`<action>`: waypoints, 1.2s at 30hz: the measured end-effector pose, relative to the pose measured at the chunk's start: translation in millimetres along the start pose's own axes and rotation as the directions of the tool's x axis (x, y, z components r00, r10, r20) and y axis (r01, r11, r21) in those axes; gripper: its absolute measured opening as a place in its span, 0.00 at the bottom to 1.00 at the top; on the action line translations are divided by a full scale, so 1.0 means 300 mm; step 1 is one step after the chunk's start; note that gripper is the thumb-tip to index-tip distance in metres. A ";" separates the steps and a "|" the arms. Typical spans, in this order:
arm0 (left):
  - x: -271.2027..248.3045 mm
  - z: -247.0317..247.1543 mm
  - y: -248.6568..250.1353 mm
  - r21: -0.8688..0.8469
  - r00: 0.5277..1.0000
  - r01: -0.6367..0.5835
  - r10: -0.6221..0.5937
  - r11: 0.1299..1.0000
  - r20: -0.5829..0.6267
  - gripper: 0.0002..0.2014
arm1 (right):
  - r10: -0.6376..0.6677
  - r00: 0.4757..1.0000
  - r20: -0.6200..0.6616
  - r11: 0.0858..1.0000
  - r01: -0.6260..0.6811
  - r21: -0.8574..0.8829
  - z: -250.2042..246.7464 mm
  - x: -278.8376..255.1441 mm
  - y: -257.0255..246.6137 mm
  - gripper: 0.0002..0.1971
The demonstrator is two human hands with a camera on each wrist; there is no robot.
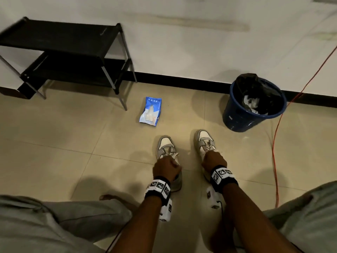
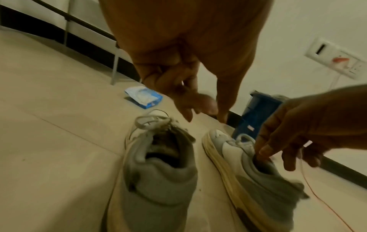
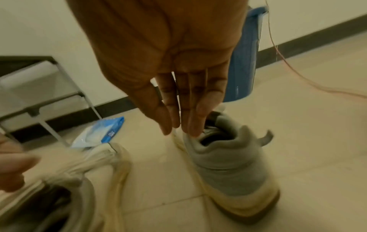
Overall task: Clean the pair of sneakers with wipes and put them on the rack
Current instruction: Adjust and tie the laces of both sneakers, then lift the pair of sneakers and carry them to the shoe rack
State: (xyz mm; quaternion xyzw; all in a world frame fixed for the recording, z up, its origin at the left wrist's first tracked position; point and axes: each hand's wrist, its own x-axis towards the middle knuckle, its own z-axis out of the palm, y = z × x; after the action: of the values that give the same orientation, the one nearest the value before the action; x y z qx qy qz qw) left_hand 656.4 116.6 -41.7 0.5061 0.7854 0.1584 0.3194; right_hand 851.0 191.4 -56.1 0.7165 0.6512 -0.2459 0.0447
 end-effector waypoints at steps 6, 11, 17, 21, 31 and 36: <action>-0.046 0.184 -0.095 0.309 0.953 -0.012 -0.083 0.951 0.293 0.22 | 0.015 0.992 0.124 0.959 0.021 -0.284 0.056 -0.072 0.092 0.25; -0.010 0.180 -0.077 0.361 0.936 -0.125 -0.011 0.924 0.353 0.16 | 0.030 0.987 0.161 0.976 0.006 -0.220 0.086 -0.071 0.086 0.22; 0.072 0.149 0.021 0.361 0.940 -0.217 0.094 0.907 0.328 0.18 | -0.117 0.966 0.229 0.972 0.159 -0.173 0.101 -0.056 -0.032 0.19; 0.088 0.159 0.000 0.383 0.932 -0.198 0.053 0.902 0.358 0.20 | -0.150 0.966 0.210 0.943 0.204 -0.263 0.116 -0.059 -0.041 0.17; 0.206 0.026 0.105 0.361 0.870 -0.328 0.130 0.873 0.475 0.21 | -0.164 0.909 0.383 0.914 0.286 -0.286 0.004 0.053 -0.093 0.16; 0.309 -0.153 0.203 0.326 0.849 -0.300 0.095 0.896 0.521 0.24 | -0.153 0.889 0.431 0.935 0.271 -0.229 -0.220 0.096 -0.176 0.23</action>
State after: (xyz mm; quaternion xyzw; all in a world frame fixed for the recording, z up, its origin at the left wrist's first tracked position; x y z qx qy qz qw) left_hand 641.9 229.6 -4.3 0.6630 0.6358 -0.1050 0.3811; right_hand 821.0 250.8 3.4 0.5596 0.7309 -0.2972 0.2537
